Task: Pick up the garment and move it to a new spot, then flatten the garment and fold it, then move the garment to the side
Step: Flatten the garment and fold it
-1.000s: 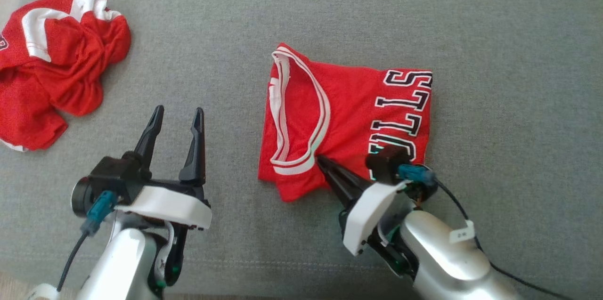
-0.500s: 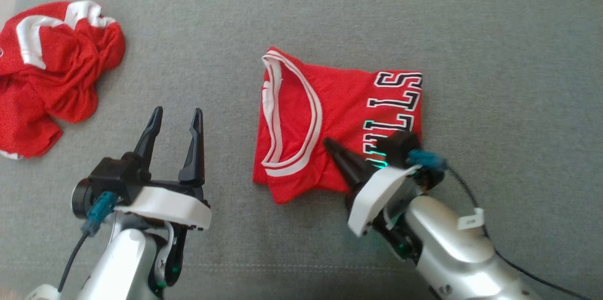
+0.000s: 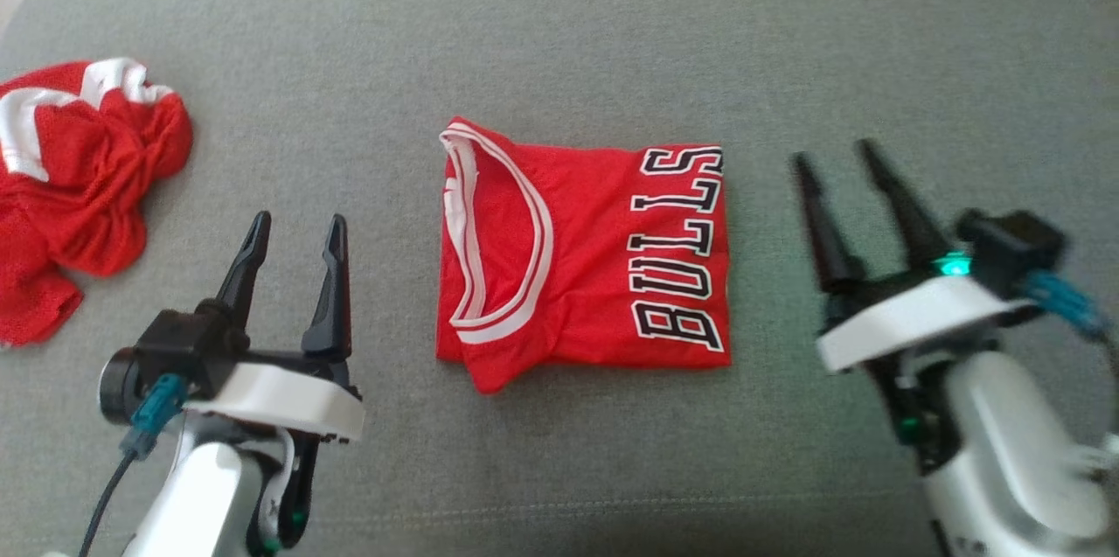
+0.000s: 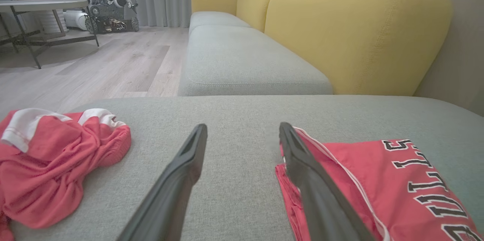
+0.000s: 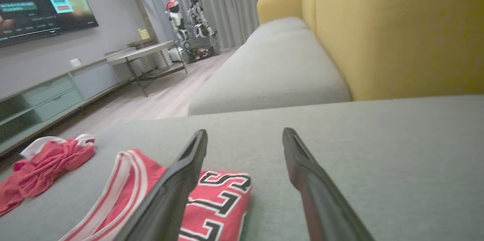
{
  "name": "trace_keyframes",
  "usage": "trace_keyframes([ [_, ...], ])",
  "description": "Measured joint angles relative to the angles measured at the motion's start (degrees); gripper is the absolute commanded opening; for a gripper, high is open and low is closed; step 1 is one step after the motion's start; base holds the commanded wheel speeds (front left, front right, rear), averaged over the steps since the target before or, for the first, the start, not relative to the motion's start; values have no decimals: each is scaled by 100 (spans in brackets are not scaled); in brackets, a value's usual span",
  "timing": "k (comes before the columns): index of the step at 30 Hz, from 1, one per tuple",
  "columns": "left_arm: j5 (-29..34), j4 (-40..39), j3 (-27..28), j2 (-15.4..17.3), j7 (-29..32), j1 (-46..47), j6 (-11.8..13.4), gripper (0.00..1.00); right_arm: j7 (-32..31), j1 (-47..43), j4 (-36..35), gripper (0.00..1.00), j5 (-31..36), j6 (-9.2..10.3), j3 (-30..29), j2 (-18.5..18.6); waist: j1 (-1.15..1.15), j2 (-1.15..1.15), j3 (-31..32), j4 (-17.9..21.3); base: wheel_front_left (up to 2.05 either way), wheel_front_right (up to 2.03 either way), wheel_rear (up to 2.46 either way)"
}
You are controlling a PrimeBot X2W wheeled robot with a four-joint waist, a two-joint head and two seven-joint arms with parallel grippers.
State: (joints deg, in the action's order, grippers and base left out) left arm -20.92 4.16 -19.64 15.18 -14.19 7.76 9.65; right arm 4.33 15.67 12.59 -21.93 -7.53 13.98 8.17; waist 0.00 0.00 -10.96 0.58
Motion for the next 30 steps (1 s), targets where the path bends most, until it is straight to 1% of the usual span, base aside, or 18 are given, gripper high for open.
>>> trace_keyframes([
  [4, 1, -93, 0, 105, 56, -90, 46, 100, -250, -345, -621, 100, 343, 0, -658, -1, 0, 0, 117, 74, 0, 0, 0],
  [9, 9, -225, -19, 163, 134, -291, 54, 100, -586, -797, -1179, 100, 620, 0, -1107, -55, 0, 0, 321, 138, 0, 0, 0],
  [15, 8, -303, -52, 245, 201, -601, 101, 100, -847, -1205, -1503, 100, 735, 0, -1273, -198, 0, 0, 586, 198, 0, 0, 0],
  [26, 7, -468, -113, 347, 382, -993, 246, 100, -1050, -1698, -1641, 100, 790, 0, -1338, -268, 0, 0, 1009, 190, 0, 0, 0],
  [30, -1, -508, -114, 370, 411, -1074, 254, 100, -1068, -1758, -1648, 100, 790, 0, -1366, -274, 0, 0, 1076, 184, 0, 0, 0],
])
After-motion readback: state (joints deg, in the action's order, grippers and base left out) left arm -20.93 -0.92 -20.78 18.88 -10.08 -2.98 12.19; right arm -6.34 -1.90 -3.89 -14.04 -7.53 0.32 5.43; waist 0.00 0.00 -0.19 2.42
